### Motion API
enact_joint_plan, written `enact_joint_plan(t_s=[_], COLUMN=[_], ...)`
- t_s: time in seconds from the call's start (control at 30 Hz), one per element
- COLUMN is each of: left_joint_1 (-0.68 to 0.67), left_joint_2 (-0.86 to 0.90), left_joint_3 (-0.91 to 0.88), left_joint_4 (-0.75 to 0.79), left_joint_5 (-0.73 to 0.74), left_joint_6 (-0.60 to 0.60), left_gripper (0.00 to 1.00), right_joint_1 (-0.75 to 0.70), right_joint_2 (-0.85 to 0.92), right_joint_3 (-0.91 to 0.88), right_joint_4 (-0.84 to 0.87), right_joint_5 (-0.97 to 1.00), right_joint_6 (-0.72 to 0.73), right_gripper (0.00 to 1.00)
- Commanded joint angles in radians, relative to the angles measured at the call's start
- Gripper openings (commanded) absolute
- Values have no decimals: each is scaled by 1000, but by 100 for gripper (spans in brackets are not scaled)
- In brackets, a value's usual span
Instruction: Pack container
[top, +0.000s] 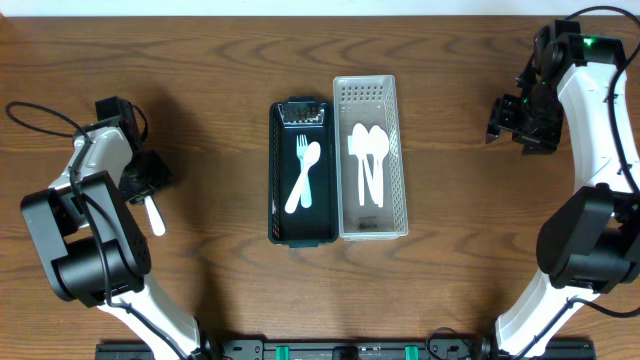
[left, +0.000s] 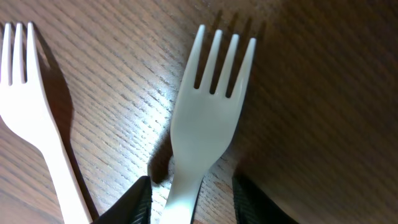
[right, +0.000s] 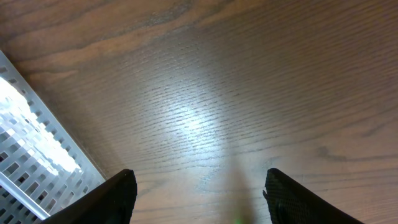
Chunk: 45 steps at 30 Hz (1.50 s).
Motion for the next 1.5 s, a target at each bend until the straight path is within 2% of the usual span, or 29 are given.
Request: enact_joint_plan(t_s=[0.0,0.17,0.43,0.7,0.87,1.0,1.1,1.23,1.33,1.47], left_joint_1=[12,12,12,12,5,-14,-52,-138,-237,-407], left_joint_2=[114,114,114,86,-27,-160,-272,-404,-483,-521], left_joint_3=[-68,-68,-68,-55,-5,27,48,70,82,100], left_joint_4=[-4,-4,-7,-11,-55,-90,-127,-157,-154,-138], left_joint_5=[-51,-51,-51,-51,-51,3,31,149,212,219], left_joint_6=[-2,-2,-2,-1,3,53,87,137,135,127], left_gripper=[31,18,6,6,6,6,6,6,6,6], right_joint_1=[2,2,2,2,2,2,2,2,2,2], right_joint_2=[5,5,5,5,5,5,5,5,5,5], right_joint_3=[0,-1,0,0,0,0,0,0,-1,0], right_joint_4=[0,3,3,5,6,9,14,30,37,53], right_joint_5=[-4,-4,-3,-4,-4,-4,-4,-4,-4,-4], right_joint_6=[-2,-2,-2,-2,-2,-2,-2,-2,-2,-2], right_gripper=[70,70,70,70,70,70,70,70,70,70])
